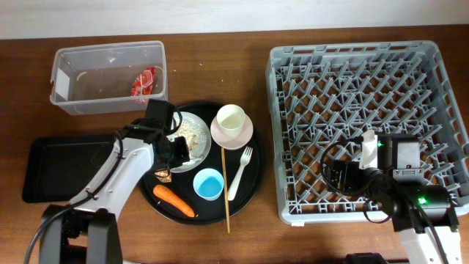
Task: Sort waste into correct bins and load items into the dishwasher rack
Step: 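Grasp the white tissue on the plate and drop it in the bin, then grasp the white paper cup from the pink bowl with the left gripper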
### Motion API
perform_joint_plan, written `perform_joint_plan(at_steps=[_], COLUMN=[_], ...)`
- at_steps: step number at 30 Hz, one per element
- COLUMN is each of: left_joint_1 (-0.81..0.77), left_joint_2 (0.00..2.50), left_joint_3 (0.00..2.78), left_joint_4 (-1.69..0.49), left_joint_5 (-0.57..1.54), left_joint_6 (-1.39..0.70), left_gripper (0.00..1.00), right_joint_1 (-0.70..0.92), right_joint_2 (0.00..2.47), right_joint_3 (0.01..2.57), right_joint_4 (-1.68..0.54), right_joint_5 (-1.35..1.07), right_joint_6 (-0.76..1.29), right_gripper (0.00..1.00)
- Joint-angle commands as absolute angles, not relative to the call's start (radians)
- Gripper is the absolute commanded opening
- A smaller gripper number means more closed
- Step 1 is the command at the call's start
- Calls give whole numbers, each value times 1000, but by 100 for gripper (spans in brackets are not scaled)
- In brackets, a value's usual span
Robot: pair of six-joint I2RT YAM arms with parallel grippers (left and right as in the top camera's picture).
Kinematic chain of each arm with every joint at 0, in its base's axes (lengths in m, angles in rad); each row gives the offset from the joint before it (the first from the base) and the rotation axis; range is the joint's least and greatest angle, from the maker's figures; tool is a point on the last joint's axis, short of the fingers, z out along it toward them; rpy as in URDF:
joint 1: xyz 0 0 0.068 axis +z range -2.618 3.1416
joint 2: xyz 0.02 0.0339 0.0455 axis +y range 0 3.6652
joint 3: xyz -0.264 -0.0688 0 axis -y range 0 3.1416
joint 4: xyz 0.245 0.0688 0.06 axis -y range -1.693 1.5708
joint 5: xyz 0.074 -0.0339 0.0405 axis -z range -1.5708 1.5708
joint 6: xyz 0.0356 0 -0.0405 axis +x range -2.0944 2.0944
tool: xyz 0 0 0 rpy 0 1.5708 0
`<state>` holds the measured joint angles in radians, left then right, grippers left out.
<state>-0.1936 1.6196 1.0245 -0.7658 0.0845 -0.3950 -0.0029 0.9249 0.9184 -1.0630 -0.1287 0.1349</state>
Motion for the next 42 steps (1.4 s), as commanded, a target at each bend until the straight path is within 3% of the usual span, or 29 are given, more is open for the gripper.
perform_joint_plan(at_steps=[1, 5, 8, 12, 15, 16, 17, 18, 21, 25, 29, 36, 39, 42], left_joint_1=[-193, -185, -154, -16, 22, 23, 23, 23, 22, -58, -216, -373, -373, -373], left_joint_2=[1611, 1558, 1502, 1555, 1745, 1805, 1824, 1811, 1765, 1753, 1754, 1858, 1893, 1898], left_joint_3=[1016, 1153, 1350, 1373, 1373, 1373, 1374, 1377, 1381, 1381, 1381, 1374, 1374, 1374], left_joint_4=[-741, -813, -810, -517, -347, -305, -278, -277, -304, -471, -622, -614, -591, -578], left_joint_5=[70, 55, -114, -140, -139, -135, -88, -35, -4, 320, 287, 82, 82, 83], left_joint_6=[-396, -374, -320, -320, -320, -320, -320, -320, -320, -320, -320, -321, -321, -321], left_gripper=[0, 1, 1, 0, 1, 28, 79, 81, 81, 69, 69, 68, 36, 16], right_joint_1=[-1, -1, -1, -1, -1, -1, -1, -1, -1, -1, -1, -1, -1, -1], right_joint_2=[921, 921, 921, 921, 921, 921, 921, 921, 921, 921, 923, 923, 923, 923], right_joint_3=[933, 933, 933, 933, 933, 933, 933, 933, 933, 933, 933, 933, 933, 933], right_joint_4=[-1063, -1063, -1063, -1063, -1060, -1060, -1060, -1060, -1060, -1060, -1060, -1068, -1068, -1068], right_joint_5=[-120, -120, -120, -120, -120, -120, -120, -120, -120, -120, -120, -120, -120, -120], right_joint_6=[140, 140, 140, 140, 140, 140, 140, 140, 140, 140, 140, 140, 140, 140], right_gripper=[99, 99, 99, 99, 99, 99, 99, 99, 99, 99, 99, 99, 98, 99])
